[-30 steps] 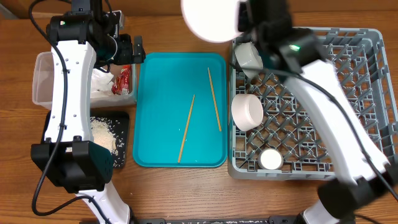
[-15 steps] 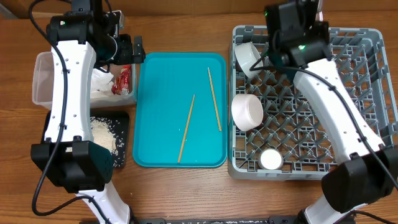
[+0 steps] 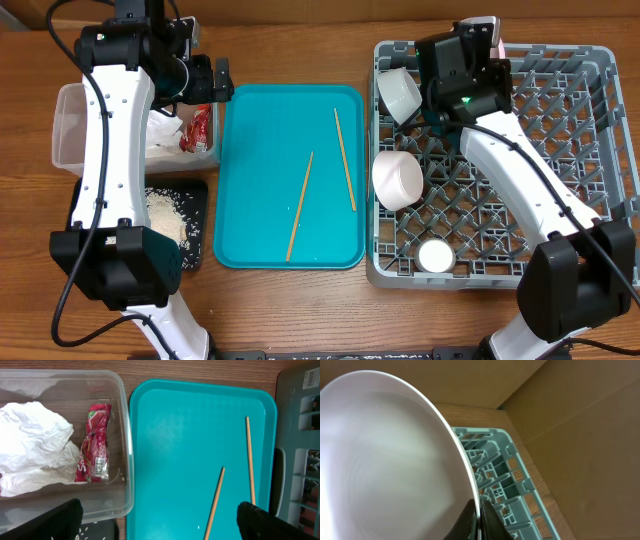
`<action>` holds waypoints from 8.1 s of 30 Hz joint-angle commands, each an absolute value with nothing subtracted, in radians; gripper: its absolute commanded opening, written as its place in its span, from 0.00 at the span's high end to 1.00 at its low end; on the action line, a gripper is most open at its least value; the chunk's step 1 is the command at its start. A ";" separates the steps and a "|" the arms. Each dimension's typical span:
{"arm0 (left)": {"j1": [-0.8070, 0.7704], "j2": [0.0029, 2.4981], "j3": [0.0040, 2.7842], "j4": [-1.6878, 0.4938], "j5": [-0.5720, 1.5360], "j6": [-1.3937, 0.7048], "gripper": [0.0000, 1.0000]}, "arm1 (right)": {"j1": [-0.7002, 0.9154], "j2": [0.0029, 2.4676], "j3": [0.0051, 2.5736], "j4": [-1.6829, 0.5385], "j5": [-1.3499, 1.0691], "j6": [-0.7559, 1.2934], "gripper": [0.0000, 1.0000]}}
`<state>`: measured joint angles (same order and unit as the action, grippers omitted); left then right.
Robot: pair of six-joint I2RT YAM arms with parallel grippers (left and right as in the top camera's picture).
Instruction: Sort waste into correct bins and load items into the dishwasher
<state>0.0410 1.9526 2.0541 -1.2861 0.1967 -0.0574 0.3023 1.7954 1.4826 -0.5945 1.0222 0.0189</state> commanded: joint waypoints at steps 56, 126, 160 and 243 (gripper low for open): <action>0.032 1.942 2.059 -1.282 0.191 -0.067 0.00 | 0.598 2.189 1.652 -0.697 0.141 0.258 0.40; 0.032 1.942 2.059 -1.282 0.191 -0.067 0.00 | 0.221 1.908 1.830 -1.628 0.086 0.230 0.96; 0.032 1.942 2.059 -1.282 0.191 -0.067 0.00 | 0.559 1.994 1.963 -1.139 -0.134 0.388 0.48; 0.032 1.942 2.058 -1.282 0.191 -0.067 0.00 | 0.181 2.051 2.432 -1.689 0.039 0.030 0.52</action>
